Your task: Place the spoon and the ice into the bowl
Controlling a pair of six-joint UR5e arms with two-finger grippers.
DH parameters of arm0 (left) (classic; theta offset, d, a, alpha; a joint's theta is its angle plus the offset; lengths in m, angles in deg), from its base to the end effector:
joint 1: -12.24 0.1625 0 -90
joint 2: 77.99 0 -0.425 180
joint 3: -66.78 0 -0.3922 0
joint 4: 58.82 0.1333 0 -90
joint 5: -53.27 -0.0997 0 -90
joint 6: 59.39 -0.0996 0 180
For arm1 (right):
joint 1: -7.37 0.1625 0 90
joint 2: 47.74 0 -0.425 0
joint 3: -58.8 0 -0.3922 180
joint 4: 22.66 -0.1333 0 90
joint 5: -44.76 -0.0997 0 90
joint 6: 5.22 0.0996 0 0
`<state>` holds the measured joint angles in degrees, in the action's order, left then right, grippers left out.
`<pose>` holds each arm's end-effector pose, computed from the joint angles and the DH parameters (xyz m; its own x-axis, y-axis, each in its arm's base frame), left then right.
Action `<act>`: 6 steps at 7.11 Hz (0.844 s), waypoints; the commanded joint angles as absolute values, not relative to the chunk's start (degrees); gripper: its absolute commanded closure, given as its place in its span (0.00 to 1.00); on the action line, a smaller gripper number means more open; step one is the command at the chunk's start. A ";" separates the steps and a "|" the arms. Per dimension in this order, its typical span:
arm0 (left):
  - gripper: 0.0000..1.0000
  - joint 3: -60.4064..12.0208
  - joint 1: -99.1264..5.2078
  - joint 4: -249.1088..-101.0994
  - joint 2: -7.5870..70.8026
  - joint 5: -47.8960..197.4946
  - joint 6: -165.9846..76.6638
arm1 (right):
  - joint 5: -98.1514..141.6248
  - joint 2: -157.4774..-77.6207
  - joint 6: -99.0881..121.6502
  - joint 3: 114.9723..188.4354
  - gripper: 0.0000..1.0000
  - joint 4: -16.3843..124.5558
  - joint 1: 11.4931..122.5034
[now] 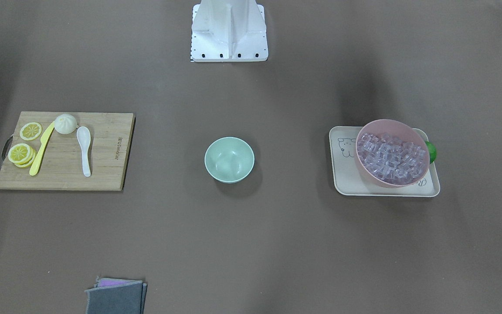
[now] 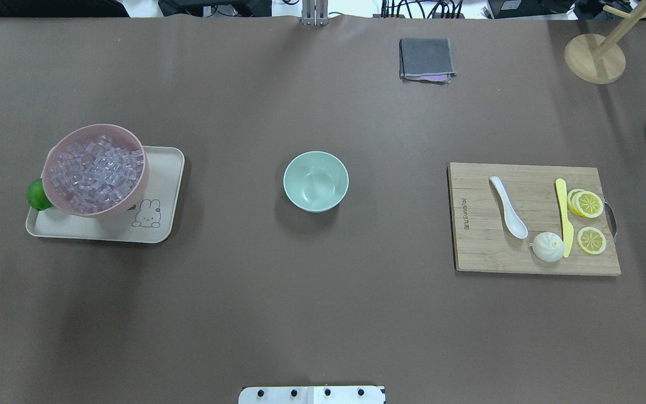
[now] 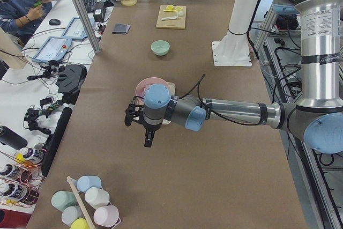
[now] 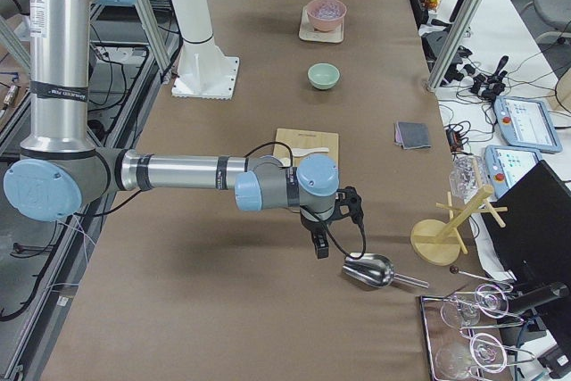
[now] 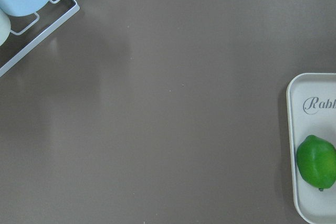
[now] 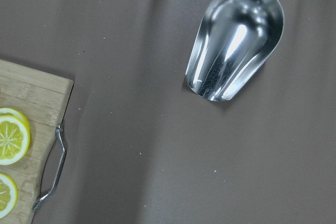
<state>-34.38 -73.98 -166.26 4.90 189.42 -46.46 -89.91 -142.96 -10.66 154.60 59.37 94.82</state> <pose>-0.0312 -0.4597 0.5842 0.6705 0.0937 -0.7360 0.0910 0.9741 0.2069 0.0426 -0.4650 0.6370 0.6985 -0.2291 0.6780 0.1107 0.9706 0.2139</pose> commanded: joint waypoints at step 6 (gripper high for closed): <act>0.02 -33.51 -73.81 -167.28 4.81 189.58 -46.12 | -89.89 -142.75 -10.49 153.81 0.00 54.59 94.82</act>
<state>-33.54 -73.81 -166.74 4.81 189.55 -46.30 -89.93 -142.71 -10.54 154.10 55.13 94.82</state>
